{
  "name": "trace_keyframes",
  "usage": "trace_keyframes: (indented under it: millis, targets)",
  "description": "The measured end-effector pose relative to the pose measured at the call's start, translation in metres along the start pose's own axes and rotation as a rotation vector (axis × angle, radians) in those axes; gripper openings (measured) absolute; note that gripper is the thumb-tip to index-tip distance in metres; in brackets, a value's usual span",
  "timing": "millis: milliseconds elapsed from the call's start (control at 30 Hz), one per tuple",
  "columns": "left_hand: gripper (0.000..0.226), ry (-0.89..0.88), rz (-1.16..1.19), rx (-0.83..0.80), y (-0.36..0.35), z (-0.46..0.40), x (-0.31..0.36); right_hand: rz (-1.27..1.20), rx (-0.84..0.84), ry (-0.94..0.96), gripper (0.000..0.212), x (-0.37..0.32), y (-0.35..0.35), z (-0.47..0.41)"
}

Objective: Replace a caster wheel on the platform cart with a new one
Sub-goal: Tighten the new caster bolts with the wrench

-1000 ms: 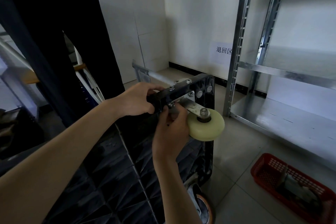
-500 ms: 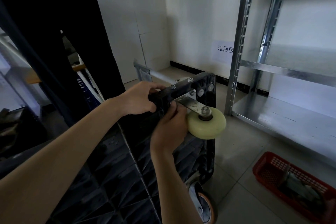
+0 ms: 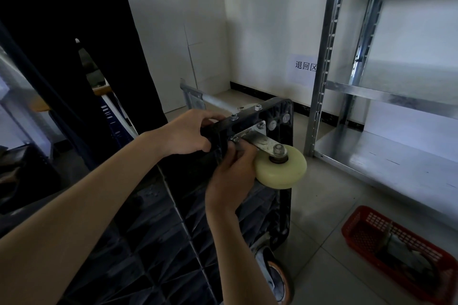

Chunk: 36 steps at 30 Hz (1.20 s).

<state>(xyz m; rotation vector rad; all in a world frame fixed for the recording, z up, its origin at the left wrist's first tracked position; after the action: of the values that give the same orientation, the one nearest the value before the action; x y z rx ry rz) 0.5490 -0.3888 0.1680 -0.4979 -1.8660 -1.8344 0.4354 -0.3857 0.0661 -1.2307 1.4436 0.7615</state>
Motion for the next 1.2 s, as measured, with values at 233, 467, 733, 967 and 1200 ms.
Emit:
trace_keyframes:
  millis: [233,467,733,967,1200]
  targets:
    - [0.067,0.015,0.001,-0.002,0.000,0.001,0.000,0.046,-0.012,0.059,0.020,-0.002,0.001,0.007]
    - [0.068,0.013,-0.008,-0.002,0.001,-0.001,-0.002,0.027,-0.008,0.052,0.018,-0.003,0.001,0.000]
    - [0.066,-0.004,-0.008,0.008,0.001,-0.001,-0.001,-0.014,-0.017,0.030,0.016,-0.004,0.000,-0.001]
    - [0.064,-0.009,-0.007,0.014,0.001,0.000,0.001,-0.017,0.004,0.037,0.016,-0.004,-0.002,-0.002]
    - [0.066,0.004,-0.008,0.009,0.001,-0.001,-0.002,0.011,0.003,0.051,0.018,-0.003,0.001,0.002]
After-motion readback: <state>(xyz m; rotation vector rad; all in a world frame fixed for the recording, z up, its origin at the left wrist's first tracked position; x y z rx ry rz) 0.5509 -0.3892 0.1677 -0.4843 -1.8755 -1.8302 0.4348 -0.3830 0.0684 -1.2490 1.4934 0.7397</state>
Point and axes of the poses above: each hand's wrist, its own z-axis away from the middle knuckle, its own y-axis out of the back of the hand, x = y × z, the point moved 8 cm from there along -z, towards the middle knuckle
